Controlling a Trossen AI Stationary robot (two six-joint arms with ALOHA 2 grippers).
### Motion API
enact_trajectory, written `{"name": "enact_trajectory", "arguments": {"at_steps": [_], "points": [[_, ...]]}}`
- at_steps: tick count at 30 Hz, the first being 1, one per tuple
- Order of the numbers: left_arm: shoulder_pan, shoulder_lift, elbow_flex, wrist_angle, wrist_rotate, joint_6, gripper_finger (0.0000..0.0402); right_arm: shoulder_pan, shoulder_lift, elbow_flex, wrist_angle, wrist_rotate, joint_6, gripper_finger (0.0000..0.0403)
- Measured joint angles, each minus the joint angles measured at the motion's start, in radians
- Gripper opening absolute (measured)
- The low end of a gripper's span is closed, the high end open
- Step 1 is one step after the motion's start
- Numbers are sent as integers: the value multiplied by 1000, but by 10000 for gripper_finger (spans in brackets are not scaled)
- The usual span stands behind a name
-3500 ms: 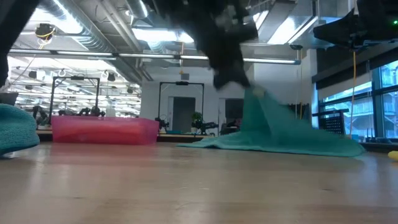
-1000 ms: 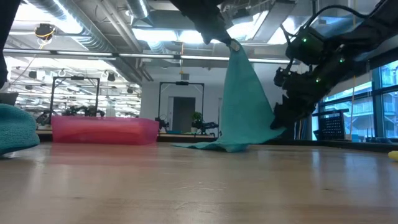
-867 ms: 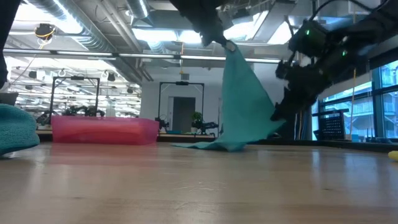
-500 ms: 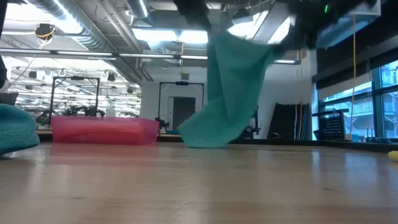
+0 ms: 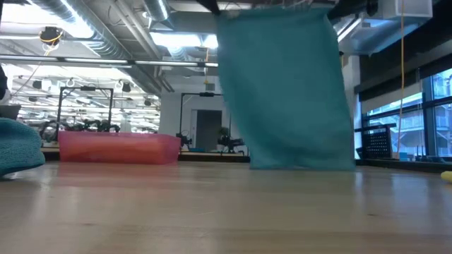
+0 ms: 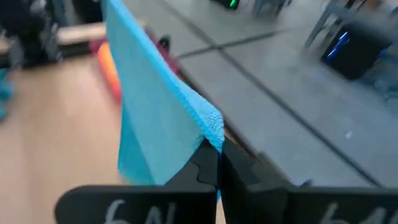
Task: Roll microfiber towels into tight, uniform cylinder then place into a basket
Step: Fold the right blue microfiber towel
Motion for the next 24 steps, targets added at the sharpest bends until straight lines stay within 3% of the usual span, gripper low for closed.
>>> {"name": "enact_trajectory", "arguments": {"at_steps": [3,11,15,19,24], "points": [[-35,0,-1,-103,-2,-59,0,78,4,-69,-14,-1,56,1],[-198,1,-14,-138,-14,-114,0,327,18,-208,38,4,216,1],[-252,1,-14,-79,-142,-35,0,401,18,-169,49,101,216,0],[-221,-11,-14,-26,-203,63,0,404,6,-79,48,190,146,0],[-46,-14,-16,-5,-62,162,0,340,10,36,42,278,18,0]]}}
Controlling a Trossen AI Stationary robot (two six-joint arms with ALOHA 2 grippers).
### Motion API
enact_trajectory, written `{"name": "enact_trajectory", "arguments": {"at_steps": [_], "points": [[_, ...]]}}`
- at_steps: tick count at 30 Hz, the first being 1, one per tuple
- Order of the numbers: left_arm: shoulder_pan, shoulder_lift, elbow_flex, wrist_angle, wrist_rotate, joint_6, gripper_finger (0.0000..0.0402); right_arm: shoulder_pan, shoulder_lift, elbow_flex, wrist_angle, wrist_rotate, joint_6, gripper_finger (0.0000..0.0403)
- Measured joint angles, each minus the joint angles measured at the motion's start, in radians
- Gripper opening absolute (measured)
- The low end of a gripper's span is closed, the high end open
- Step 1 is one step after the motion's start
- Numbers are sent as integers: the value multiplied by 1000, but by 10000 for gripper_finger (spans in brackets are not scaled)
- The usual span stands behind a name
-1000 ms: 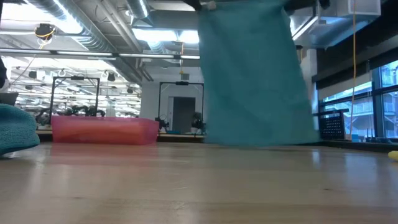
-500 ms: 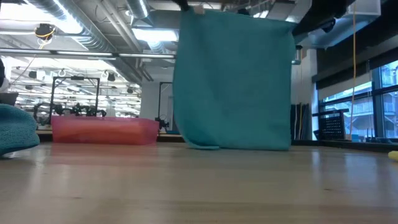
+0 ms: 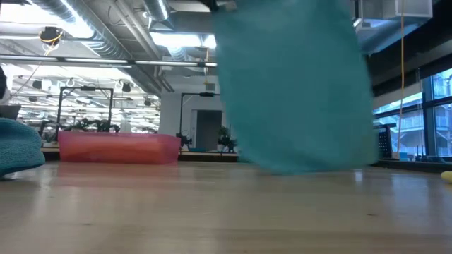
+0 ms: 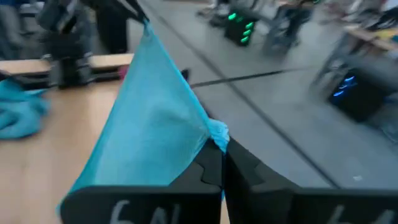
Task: Roll microfiber towels into tight, uniform cylinder then place into a basket
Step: Fold the right blue microfiber towel
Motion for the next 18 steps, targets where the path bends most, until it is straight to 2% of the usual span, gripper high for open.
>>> {"name": "enact_trajectory", "arguments": {"at_steps": [5,9,13,18], "points": [[198,-1,0,112,140,66,0,-120,3,71,-3,-2,-113,0],[275,-1,0,193,227,103,0,-205,4,100,-2,-4,-174,0],[265,-1,0,171,243,122,0,-227,7,101,-65,-80,-181,0],[136,-1,0,-10,211,79,0,-158,35,12,-130,-162,-69,0]]}}
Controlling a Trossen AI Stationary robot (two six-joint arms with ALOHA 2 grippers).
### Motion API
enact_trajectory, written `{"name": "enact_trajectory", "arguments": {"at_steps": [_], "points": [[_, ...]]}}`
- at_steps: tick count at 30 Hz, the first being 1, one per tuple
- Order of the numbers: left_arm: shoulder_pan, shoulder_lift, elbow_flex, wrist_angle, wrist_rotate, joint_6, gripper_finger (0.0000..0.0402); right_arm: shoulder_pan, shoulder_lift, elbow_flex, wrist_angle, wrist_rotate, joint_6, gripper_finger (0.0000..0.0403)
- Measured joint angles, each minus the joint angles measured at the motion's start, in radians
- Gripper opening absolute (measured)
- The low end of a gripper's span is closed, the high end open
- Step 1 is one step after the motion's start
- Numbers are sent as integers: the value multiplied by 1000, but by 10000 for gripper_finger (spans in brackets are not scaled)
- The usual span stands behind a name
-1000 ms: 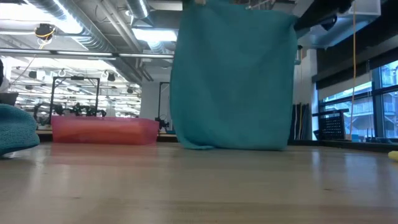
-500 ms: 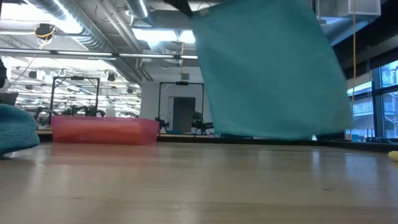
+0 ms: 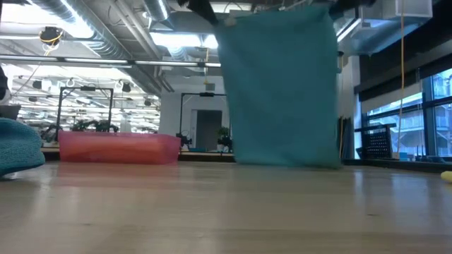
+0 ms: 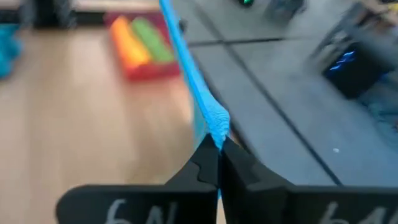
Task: Roll microfiber towels into tight, uniform cylinder then place into a basket
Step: Fold the right blue microfiber towel
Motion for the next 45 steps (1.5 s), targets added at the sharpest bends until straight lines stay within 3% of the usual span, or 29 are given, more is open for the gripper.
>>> {"name": "enact_trajectory", "arguments": {"at_steps": [5,11,18,23,27,33,39,45], "points": [[-213,0,0,-177,-112,-187,0,137,30,-189,68,-29,136,0],[-460,13,-63,-231,-120,-488,0,361,85,-392,351,-157,282,0],[-672,15,-328,-70,-82,-718,0,570,206,-497,603,-249,425,0],[-790,14,-478,82,-52,-902,0,685,378,-520,754,-296,489,0],[-846,14,-542,176,-50,-911,0,740,513,-507,821,-304,489,0],[-786,7,-555,151,-172,-787,0,719,480,-482,669,-165,461,0],[-588,6,-571,110,-158,-696,0,619,337,-482,382,87,489,0],[-380,7,-652,162,-43,-667,0,478,352,-482,343,109,443,4]]}}
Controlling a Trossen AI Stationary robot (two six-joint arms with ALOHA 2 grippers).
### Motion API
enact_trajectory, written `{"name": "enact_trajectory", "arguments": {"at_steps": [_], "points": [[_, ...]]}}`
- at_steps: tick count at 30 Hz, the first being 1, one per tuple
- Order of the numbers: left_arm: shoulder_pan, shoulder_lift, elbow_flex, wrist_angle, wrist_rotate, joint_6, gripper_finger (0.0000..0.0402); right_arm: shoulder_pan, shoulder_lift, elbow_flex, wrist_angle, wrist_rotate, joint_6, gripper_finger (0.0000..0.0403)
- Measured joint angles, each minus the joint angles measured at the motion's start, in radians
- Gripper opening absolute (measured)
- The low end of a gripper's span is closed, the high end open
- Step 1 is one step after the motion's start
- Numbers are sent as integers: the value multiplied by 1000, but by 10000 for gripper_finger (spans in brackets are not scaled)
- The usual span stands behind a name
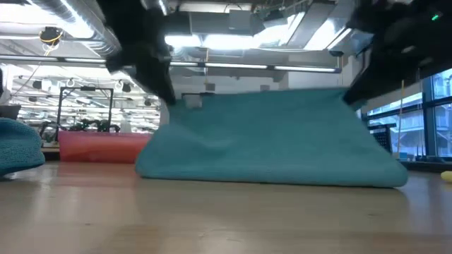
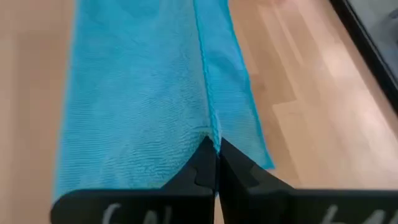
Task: Roll microfiber towels into tight, uniform cylinder then place into a basket
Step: Fold the right blue microfiber towel
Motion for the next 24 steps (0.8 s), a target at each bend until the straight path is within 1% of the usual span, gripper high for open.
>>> {"name": "enact_trajectory", "arguments": {"at_steps": [4,6,9,14,18,22,24], "points": [[92,0,-81,109,50,37,0,-83,76,0,23,-11,-47,8],[124,0,-114,141,83,65,0,-123,125,0,53,-42,-76,9],[155,0,-153,175,128,81,0,-172,194,-1,102,-81,-103,9],[178,0,-169,183,173,83,3,-228,264,-1,141,-85,-127,11],[170,0,-169,231,174,150,32,-256,266,-1,137,-85,-116,30],[169,0,-167,287,173,202,77,-254,247,-1,122,-89,-115,74],[169,1,-151,278,142,212,95,-254,228,-1,94,-88,-105,101]]}}
